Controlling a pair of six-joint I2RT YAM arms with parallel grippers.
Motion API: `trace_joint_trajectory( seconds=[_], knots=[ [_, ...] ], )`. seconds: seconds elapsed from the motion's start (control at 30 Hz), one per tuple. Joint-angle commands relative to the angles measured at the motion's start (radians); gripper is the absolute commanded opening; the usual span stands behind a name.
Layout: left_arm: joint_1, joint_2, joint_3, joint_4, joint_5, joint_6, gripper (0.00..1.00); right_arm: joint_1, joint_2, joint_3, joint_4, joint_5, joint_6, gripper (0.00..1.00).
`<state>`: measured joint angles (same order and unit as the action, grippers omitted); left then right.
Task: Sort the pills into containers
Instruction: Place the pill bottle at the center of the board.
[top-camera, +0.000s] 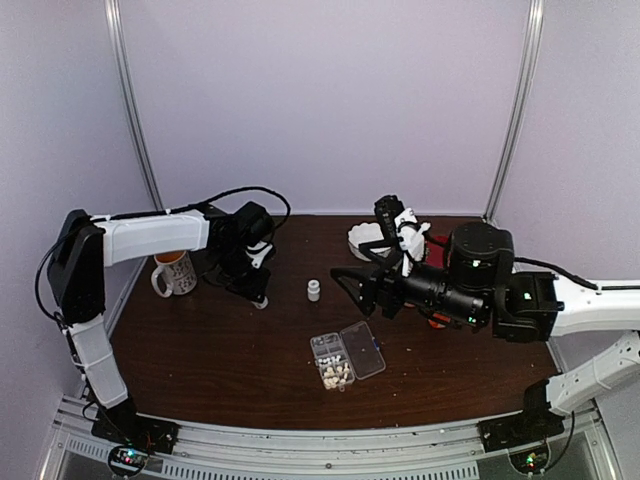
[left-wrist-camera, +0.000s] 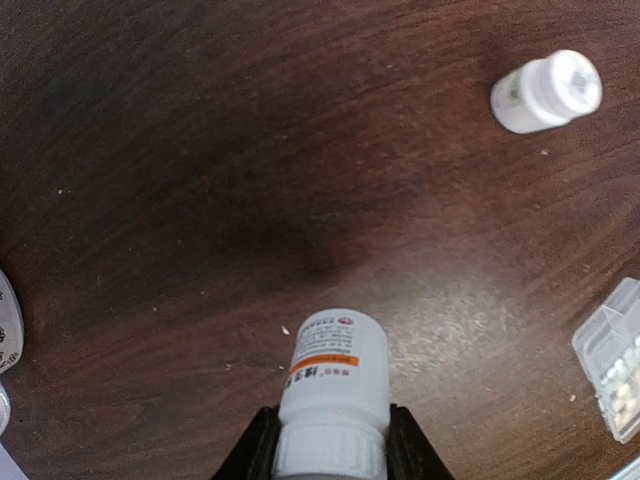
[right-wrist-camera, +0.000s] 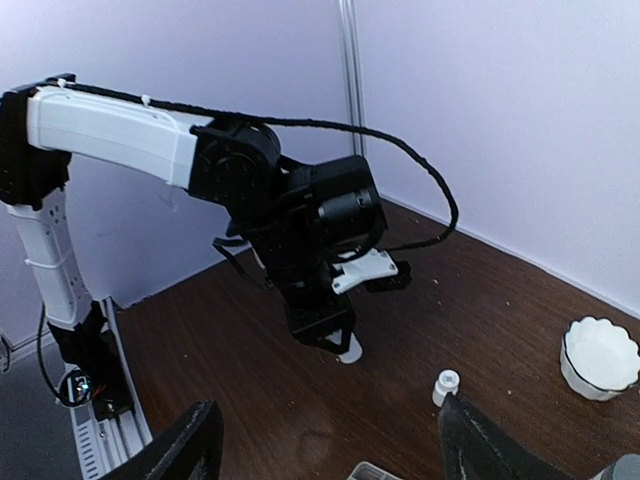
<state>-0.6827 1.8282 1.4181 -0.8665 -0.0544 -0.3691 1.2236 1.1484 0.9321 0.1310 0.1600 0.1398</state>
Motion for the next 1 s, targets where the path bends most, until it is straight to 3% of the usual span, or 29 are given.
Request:
trace_joint_trajectory(
  seconds=[0.0, 0.27, 0.33, 0.4, 0.43, 0.57, 0.73, 0.87, 0.97],
  knots=[
    [0.026, 0.047, 0.065, -0.041, -0.051, 0.037, 0.08, -0.049, 0.055, 0.025, -0.165, 0.113, 0.115, 0.77],
    [0.069, 0.115, 0.09, -0.037, -0.069, 0.056, 0.16, -0.114, 0.071, -0.017, -0.157, 0.023, 0.19, 0.77],
    [0.078, 0.122, 0.096, -0.037, -0.072, 0.061, 0.28, -0.118, 0.074, -0.019, -0.158, 0.022, 0.186, 0.77],
    [0.083, 0.123, 0.1, -0.038, -0.065, 0.069, 0.55, -0.122, 0.077, -0.019, -0.163, 0.018, 0.186, 0.77],
    [0.083, 0.122, 0.1, -0.037, -0.059, 0.072, 0.63, -0.125, 0.077, -0.02, -0.164, 0.015, 0.186, 0.77],
    [0.083, 0.121, 0.117, -0.038, -0.042, 0.073, 0.78, -0.131, 0.075, -0.028, -0.157, 0.012, 0.184, 0.77],
    [0.082, 0.085, 0.142, -0.012, 0.008, 0.068, 0.84, -0.141, 0.058, -0.043, -0.154, 0.016, 0.189, 0.78],
    [0.063, 0.062, 0.154, 0.03, 0.01, 0.07, 0.83, -0.161, 0.055, -0.022, -0.209, 0.024, 0.225, 0.89],
    [0.026, 0.078, 0.198, 0.034, -0.004, 0.08, 0.81, -0.164, 0.067, 0.021, -0.285, 0.115, 0.266, 0.9]
  ],
)
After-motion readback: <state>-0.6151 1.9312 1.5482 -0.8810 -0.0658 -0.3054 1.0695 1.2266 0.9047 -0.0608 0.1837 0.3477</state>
